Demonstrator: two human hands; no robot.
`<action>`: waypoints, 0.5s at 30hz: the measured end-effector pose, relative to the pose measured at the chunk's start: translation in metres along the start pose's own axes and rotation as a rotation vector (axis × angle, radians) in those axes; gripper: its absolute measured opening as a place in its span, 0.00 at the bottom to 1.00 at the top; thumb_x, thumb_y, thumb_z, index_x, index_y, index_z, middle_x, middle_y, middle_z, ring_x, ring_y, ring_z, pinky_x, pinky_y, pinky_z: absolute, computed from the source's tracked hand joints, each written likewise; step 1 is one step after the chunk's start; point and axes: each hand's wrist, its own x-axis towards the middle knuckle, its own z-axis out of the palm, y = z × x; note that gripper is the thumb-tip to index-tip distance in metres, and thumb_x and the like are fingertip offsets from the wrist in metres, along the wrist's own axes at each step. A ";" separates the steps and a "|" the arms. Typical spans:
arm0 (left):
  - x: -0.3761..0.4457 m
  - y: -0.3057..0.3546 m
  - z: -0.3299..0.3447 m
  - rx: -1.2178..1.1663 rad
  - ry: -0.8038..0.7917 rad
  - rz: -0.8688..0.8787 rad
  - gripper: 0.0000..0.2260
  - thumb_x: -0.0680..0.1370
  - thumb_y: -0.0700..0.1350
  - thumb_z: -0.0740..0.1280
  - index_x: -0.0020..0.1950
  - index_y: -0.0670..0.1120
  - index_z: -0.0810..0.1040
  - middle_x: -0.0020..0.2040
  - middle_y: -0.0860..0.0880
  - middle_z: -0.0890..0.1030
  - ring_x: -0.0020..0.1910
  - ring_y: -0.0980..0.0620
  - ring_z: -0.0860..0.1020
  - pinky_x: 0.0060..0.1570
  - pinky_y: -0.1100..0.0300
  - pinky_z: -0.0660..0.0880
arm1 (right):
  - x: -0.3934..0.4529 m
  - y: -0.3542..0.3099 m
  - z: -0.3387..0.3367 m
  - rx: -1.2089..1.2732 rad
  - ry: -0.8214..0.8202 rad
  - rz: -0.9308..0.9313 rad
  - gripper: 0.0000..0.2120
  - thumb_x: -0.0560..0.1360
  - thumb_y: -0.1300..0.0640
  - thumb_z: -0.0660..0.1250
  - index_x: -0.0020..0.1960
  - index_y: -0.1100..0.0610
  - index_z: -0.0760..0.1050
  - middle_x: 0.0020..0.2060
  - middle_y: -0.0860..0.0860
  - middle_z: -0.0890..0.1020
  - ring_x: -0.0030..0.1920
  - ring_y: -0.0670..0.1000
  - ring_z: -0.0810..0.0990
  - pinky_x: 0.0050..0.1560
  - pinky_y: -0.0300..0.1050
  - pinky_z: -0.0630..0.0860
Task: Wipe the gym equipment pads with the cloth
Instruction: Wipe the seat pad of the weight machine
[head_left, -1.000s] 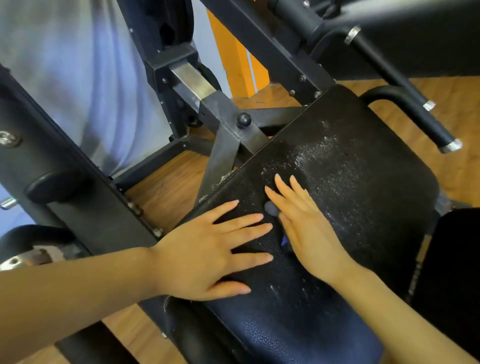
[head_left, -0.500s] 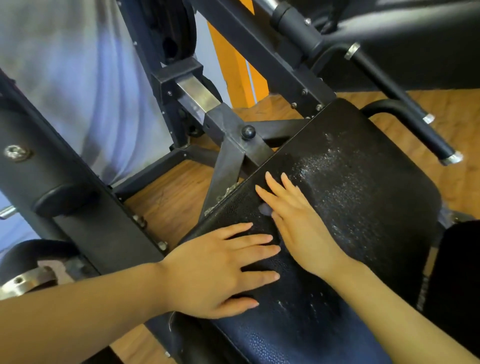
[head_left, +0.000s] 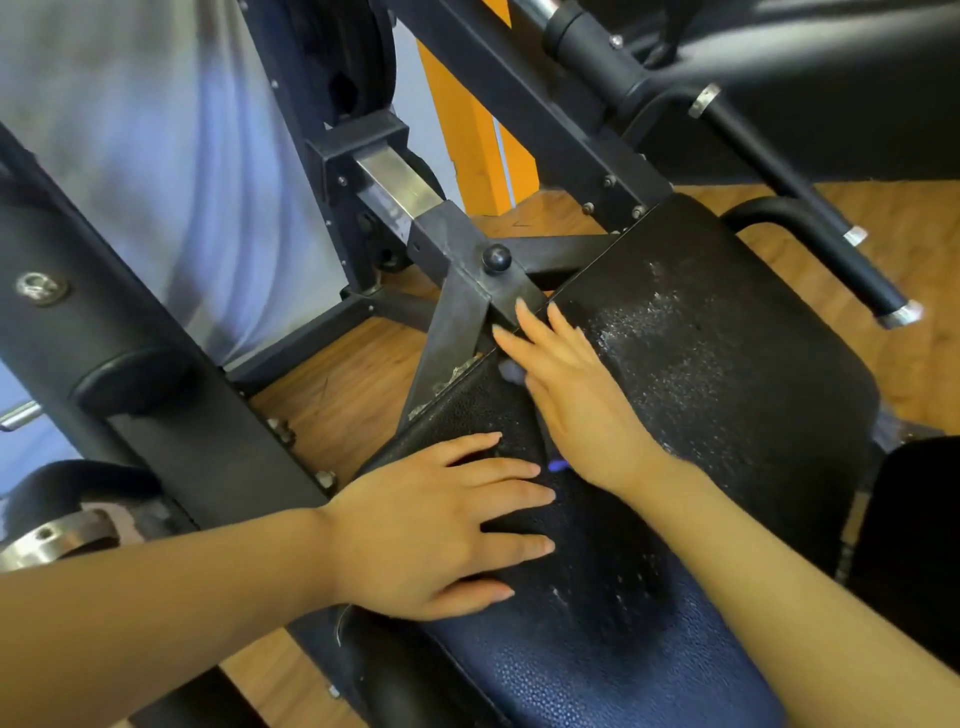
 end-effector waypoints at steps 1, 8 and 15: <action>0.000 0.000 0.000 -0.006 -0.004 -0.003 0.19 0.80 0.59 0.58 0.69 0.56 0.74 0.71 0.47 0.71 0.73 0.46 0.66 0.71 0.43 0.61 | 0.020 -0.001 0.000 -0.024 0.013 0.016 0.26 0.78 0.70 0.56 0.74 0.57 0.63 0.76 0.56 0.59 0.76 0.64 0.51 0.73 0.61 0.51; -0.002 0.001 -0.001 0.008 -0.018 -0.007 0.19 0.80 0.60 0.58 0.69 0.57 0.74 0.71 0.48 0.71 0.73 0.47 0.66 0.71 0.43 0.61 | -0.060 -0.005 -0.002 0.056 -0.016 0.063 0.29 0.79 0.69 0.58 0.76 0.52 0.58 0.77 0.49 0.51 0.77 0.56 0.44 0.76 0.49 0.47; -0.001 0.001 -0.002 -0.011 -0.010 -0.015 0.19 0.80 0.60 0.58 0.68 0.57 0.74 0.71 0.48 0.71 0.73 0.47 0.66 0.71 0.43 0.62 | 0.024 0.009 0.002 -0.061 0.074 0.195 0.27 0.80 0.68 0.54 0.76 0.54 0.59 0.77 0.56 0.54 0.77 0.62 0.47 0.74 0.62 0.50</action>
